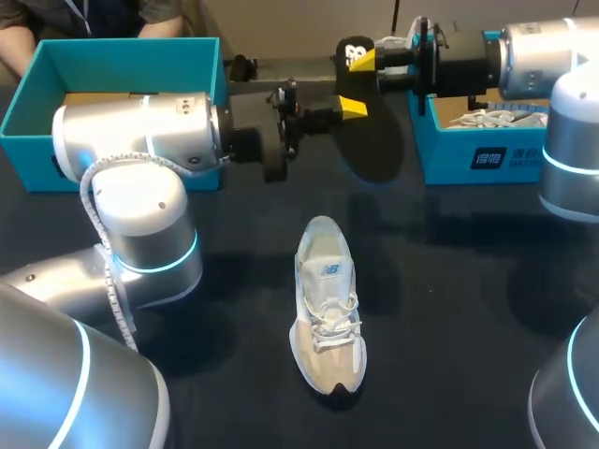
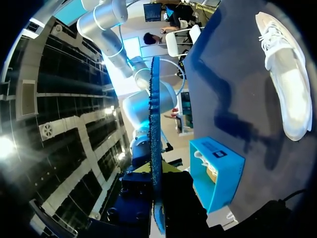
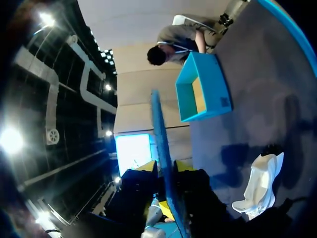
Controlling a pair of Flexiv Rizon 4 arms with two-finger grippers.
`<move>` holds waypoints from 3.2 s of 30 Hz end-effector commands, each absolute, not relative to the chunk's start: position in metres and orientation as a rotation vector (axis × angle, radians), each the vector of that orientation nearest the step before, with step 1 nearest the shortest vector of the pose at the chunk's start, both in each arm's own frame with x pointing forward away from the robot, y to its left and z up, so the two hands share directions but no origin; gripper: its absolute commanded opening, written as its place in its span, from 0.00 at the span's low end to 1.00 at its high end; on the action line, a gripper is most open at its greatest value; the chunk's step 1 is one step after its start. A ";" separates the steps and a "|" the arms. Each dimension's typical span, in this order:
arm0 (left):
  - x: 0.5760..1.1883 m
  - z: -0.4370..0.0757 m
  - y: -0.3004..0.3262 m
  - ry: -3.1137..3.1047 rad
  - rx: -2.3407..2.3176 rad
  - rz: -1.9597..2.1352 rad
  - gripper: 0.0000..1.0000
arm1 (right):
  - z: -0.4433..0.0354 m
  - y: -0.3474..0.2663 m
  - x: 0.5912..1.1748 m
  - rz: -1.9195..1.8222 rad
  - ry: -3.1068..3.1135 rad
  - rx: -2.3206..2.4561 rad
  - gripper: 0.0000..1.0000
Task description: Take the shoe out of the shoebox, open the shoe tongue, remove and reinsert the insole, then place the shoe into the shoebox
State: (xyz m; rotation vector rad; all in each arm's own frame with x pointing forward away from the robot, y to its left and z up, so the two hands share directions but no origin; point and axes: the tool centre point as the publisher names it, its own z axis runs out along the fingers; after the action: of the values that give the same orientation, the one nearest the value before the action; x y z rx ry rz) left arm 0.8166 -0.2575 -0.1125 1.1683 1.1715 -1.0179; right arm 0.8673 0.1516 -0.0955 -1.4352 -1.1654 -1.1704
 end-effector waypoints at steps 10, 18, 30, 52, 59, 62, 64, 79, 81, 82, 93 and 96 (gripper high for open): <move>0.813 -0.112 -0.195 1.430 1.047 -1.223 0.00 | -0.098 0.127 0.852 -1.229 -1.181 -1.388 1.00; 0.808 -0.113 -0.174 1.717 0.841 -1.721 0.00 | -0.099 0.123 0.851 -1.231 -1.188 -1.385 1.00; 0.810 -0.115 -0.177 1.814 0.725 -1.727 0.00 | -0.099 0.123 0.851 -1.231 -1.188 -1.385 1.00; 0.811 -0.107 -0.165 2.217 -0.028 -1.953 0.00 | -0.099 0.123 0.851 -1.231 -1.188 -1.385 1.00; 0.810 -0.108 -0.165 2.229 -0.049 -1.965 0.00 | -0.099 0.123 0.851 -1.231 -1.188 -1.385 1.00; 0.810 -0.110 -0.158 2.299 -0.182 -2.015 0.00 | -0.099 0.123 0.851 -1.231 -1.188 -1.385 1.00; 0.811 -0.110 -0.155 2.344 -0.224 -2.041 0.00 | -0.099 0.123 0.851 -1.231 -1.188 -1.385 1.00; 0.821 -0.120 -0.153 2.723 -0.848 -2.244 0.00 | -0.099 0.123 0.851 -1.231 -1.188 -1.385 1.00; 0.818 -0.123 -0.156 2.733 -0.874 -2.251 0.00 | -0.099 0.123 0.851 -1.231 -1.188 -1.385 1.00; 0.817 -0.127 -0.159 2.741 -0.898 -2.245 0.00 | -0.099 0.123 0.851 -1.231 -1.188 -1.385 1.00; 0.817 -0.149 -0.170 2.728 -1.201 -2.326 0.00 | -0.099 0.123 0.851 -1.231 -1.188 -1.385 1.00; 0.822 -0.155 -0.172 2.718 -1.379 -2.389 0.00 | -0.099 0.123 0.851 -1.231 -1.188 -1.385 1.00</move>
State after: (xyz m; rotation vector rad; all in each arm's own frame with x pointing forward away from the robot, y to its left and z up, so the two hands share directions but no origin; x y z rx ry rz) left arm 0.8169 -0.1675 -0.1450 -1.2957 2.7172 -2.3409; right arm 0.8507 0.1220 -0.0984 -1.3831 -1.1876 -1.2318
